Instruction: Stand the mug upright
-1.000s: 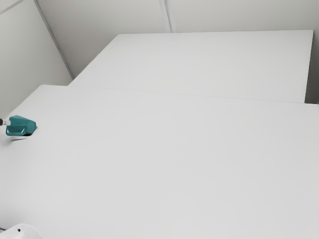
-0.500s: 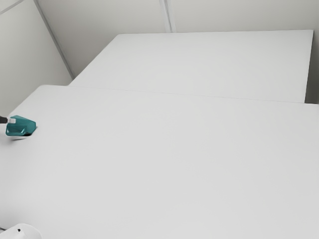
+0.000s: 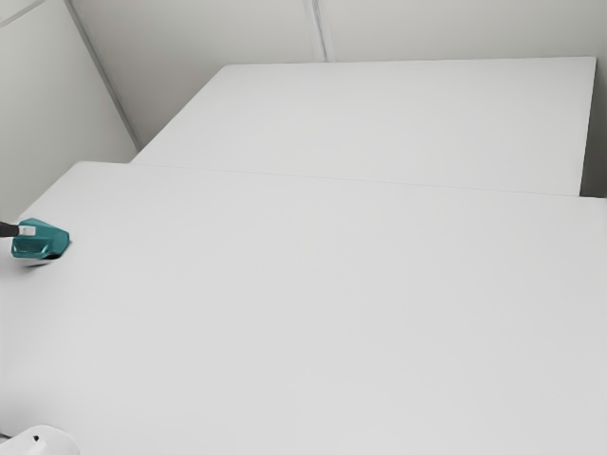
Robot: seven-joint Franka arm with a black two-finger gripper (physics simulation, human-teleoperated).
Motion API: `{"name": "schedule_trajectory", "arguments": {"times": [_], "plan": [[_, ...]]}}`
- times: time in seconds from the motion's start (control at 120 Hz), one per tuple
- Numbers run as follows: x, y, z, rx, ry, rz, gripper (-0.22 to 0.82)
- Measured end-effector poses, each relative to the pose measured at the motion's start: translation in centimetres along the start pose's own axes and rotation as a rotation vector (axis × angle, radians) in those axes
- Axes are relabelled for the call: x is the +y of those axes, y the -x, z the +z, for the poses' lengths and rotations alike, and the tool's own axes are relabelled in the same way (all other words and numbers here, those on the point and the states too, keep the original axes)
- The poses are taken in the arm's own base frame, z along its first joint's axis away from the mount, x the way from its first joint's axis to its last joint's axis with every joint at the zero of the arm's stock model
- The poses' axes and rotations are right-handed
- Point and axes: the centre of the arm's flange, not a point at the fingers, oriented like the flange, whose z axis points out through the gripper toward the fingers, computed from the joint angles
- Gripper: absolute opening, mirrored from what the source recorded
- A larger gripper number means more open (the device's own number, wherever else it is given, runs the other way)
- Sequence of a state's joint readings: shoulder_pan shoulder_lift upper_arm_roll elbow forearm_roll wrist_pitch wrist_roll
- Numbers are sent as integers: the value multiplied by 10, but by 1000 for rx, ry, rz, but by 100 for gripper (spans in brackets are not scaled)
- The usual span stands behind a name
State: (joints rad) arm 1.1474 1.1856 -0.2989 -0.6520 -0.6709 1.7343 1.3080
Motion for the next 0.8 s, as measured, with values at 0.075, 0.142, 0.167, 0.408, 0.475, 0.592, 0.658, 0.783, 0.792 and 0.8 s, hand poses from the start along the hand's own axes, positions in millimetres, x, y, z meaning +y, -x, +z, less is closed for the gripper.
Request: {"name": "schedule_trajectory", "arguments": {"times": [0.075, 0.142, 0.167, 0.408, 0.475, 0.592, 0.658, 0.783, 0.792, 0.8], "plan": [[1, -1, 1, 6, 8, 1, 45], [2, -2, 2, 13, 16, 4, 38], [3, -4, 3, 17, 21, 6, 35], [9, -10, 14, 67, 77, 6, 12], [13, -14, 18, 86, 98, 9, 3], [21, -27, 28, 121, 139, 23, -7], [26, -35, 33, 137, 158, 31, -11], [39, -55, 49, 154, 192, 56, -15], [40, -56, 50, 155, 194, 57, -15], [41, -57, 51, 156, 196, 59, -15]]}}
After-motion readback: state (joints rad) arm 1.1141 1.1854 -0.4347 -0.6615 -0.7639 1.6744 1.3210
